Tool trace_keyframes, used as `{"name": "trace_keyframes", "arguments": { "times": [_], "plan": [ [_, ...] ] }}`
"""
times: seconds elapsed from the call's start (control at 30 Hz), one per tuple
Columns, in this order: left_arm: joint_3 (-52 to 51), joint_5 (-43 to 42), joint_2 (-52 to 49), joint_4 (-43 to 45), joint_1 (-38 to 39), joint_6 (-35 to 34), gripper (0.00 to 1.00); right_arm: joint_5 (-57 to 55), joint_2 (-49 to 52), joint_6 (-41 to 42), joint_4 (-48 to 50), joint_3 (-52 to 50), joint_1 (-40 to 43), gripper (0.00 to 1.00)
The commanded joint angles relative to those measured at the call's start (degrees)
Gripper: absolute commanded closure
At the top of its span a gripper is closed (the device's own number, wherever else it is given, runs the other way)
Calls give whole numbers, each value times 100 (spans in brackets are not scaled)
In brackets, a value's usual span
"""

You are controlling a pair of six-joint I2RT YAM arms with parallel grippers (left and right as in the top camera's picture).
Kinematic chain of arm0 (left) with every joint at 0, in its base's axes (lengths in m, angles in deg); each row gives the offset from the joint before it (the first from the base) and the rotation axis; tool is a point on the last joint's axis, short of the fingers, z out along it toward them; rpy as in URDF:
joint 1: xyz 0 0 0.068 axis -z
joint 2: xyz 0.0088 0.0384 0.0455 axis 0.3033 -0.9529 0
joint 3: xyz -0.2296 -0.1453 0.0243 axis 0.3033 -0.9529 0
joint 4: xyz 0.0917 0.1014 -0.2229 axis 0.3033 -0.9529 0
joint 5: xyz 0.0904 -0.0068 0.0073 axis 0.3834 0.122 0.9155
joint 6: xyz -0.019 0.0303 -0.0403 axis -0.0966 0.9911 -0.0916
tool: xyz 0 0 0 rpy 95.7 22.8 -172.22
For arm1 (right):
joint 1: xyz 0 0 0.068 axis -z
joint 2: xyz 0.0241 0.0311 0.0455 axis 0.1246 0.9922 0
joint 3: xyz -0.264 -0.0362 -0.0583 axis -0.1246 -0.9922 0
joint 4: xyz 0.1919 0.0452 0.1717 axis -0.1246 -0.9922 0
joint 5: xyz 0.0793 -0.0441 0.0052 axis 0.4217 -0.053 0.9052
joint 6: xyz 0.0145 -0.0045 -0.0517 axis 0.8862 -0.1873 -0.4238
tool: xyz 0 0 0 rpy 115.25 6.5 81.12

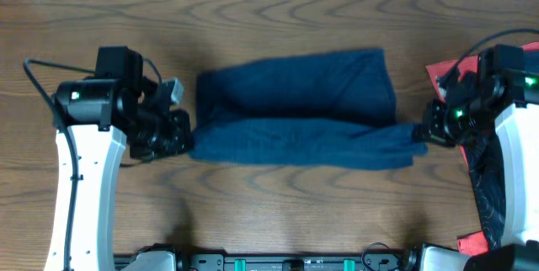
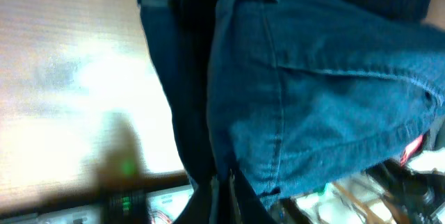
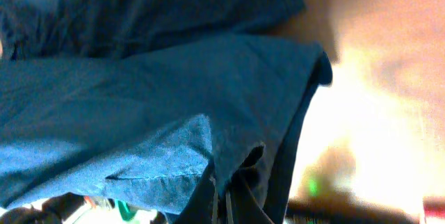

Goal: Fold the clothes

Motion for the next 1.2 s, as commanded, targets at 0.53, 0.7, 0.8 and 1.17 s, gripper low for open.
{"name": "trace_keyframes", "arguments": {
  "times": [0.53,0.7,0.8,1.17],
  "plan": [
    [22,636,76,-525,-31,-48,66,-778,-105,219,166,13,15,62],
    [22,629,24,455,-31,-55,65,413,-76,627,2273,-560,-168,74],
    [11,629,-72,911,-31,-52,71,562,120,1322,3550,-1132,-483,83],
    [-367,562,-1080,2031,-13,-50,94,619,2573,3526,6929,-1862,-2013,99]
  ]
}}
